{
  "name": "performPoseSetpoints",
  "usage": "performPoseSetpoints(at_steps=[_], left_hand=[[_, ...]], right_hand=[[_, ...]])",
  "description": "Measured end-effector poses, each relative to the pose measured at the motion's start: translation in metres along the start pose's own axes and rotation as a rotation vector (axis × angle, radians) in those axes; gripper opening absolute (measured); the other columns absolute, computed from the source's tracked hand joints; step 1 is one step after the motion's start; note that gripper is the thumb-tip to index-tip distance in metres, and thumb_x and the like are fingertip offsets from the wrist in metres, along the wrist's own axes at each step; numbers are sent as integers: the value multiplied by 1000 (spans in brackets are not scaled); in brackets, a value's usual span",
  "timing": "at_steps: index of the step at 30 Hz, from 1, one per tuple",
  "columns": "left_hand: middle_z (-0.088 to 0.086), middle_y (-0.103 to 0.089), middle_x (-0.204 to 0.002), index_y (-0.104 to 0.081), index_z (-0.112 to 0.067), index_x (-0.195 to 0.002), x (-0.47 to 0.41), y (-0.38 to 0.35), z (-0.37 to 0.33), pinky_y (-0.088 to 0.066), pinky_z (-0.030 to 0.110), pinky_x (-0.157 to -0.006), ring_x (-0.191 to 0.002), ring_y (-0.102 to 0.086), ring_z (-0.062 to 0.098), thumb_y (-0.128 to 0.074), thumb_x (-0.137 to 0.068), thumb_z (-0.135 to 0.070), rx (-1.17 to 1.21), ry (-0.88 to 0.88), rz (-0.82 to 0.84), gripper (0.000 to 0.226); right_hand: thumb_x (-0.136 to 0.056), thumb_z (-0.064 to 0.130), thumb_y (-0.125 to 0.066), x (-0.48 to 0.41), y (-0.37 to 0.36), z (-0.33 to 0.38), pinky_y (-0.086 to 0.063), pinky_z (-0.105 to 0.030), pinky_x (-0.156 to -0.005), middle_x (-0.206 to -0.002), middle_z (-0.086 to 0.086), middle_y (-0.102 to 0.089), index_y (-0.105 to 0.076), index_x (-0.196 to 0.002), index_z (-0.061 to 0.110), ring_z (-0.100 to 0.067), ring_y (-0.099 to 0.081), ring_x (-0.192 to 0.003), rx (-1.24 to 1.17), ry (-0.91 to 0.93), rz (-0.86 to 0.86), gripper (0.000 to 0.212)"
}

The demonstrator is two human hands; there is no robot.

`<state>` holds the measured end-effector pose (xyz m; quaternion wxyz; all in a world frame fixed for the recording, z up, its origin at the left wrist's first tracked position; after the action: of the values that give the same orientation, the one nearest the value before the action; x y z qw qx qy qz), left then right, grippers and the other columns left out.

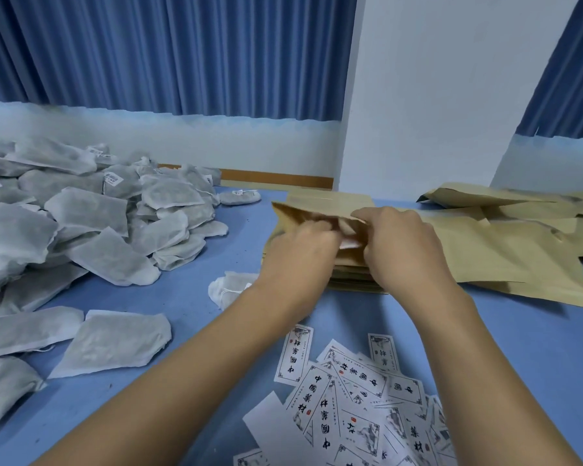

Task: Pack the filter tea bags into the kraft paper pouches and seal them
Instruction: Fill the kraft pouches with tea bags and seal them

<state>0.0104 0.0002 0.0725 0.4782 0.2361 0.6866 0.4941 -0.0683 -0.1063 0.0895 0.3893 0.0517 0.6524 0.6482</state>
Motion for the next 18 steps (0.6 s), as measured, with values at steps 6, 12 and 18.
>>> performPoseSetpoints(at_steps=[6, 12, 18], left_hand=[[6, -60, -117, -59, -17, -114, -53, -39, 11, -47, 39, -89, -104, -55, 27, -49, -98, -22, -42, 41, 438, 19], [8, -64, -94, -55, -20, -85, -40, -43, 0, -43, 35, -71, -104, -62, 35, -49, -93, -15, 323, -38, 346, 11], [4, -62, -79, -66, -7, -78, 62, -39, 34, -44, 42, -68, -72, -57, 28, -56, -95, -16, 393, -121, -563, 21]], right_hand=[[-81, 4, -50, 2, 1, 13, -46, -38, -68, -101, -7, -69, -67, -113, 30, -37, -56, -88, -111, 54, -6, 44], [-80, 3, -48, 4, -15, 16, -36, -34, -67, -103, -11, -67, -64, -120, 32, -38, -58, -97, -10, 10, -1, 52], [-82, -2, -47, 1, -26, 6, -36, -31, -63, -92, -8, -67, -57, -131, 40, -32, -48, -76, 13, -45, -7, 66]])
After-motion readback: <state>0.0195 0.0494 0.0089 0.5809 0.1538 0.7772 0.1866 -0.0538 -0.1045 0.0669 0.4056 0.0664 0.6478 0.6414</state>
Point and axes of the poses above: each hand's wrist, its own x-axis away from the middle knuckle, its own y-axis out of the back of the hand, z = x × y, the point moved 3 cm from there along -x, towards the middle knuckle
